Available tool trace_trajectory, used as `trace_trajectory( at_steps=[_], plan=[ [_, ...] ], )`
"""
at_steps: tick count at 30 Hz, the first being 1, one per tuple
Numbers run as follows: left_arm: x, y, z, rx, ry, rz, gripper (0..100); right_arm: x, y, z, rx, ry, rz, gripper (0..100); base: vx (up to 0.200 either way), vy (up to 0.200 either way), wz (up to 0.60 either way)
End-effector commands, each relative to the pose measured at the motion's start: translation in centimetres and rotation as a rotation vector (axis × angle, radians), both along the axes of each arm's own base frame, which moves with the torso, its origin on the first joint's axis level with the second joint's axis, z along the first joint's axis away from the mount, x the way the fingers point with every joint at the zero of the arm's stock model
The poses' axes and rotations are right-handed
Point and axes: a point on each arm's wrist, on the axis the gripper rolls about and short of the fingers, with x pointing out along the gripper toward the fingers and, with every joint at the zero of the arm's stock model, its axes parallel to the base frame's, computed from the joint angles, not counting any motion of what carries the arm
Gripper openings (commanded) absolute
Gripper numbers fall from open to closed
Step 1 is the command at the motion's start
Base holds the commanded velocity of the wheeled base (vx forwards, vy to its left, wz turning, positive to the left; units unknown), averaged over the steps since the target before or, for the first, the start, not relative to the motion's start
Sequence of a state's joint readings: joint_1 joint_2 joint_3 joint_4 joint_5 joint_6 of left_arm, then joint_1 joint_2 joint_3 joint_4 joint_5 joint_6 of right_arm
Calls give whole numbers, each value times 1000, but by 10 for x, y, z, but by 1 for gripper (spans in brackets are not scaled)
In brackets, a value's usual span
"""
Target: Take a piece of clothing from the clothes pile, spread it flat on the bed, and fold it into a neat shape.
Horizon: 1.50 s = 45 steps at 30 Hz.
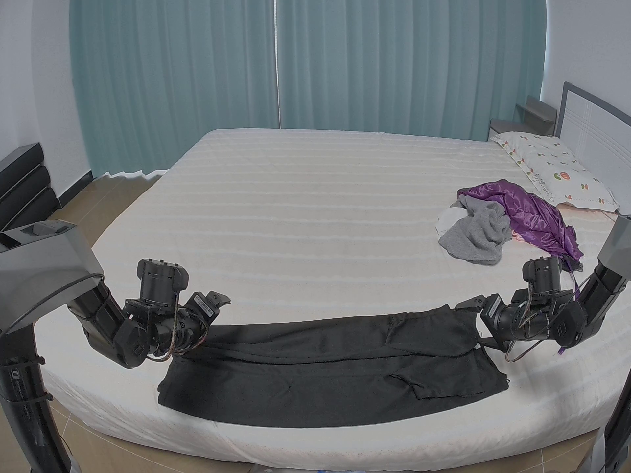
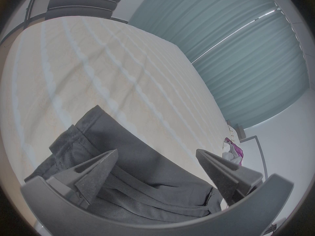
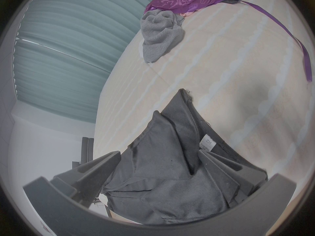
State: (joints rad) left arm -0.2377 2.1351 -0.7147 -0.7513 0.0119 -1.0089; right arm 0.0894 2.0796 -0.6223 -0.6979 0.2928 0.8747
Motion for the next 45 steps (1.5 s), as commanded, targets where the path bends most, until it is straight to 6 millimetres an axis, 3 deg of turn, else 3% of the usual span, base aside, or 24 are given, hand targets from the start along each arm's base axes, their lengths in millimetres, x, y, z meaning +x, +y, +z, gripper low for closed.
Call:
trace_trajectory(
  at_steps=[1, 19, 30, 45],
  plan=[
    [-2, -3, -8, 7, 26, -9, 100, -3, 1, -5, -2, 23, 5, 100, 0, 0, 0],
    [-18, -5, -18, 38, 82, -24, 100, -8, 4, -13, -2, 9, 14, 100, 0, 0, 0],
    [-18, -3, -23, 49, 97, -17, 100, -8, 5, -13, -2, 10, 17, 100, 0, 0, 0],
    [-32, 1, -17, 120, 158, -68, 100, -9, 5, -14, -3, 13, 18, 100, 0, 0, 0]
  ],
)
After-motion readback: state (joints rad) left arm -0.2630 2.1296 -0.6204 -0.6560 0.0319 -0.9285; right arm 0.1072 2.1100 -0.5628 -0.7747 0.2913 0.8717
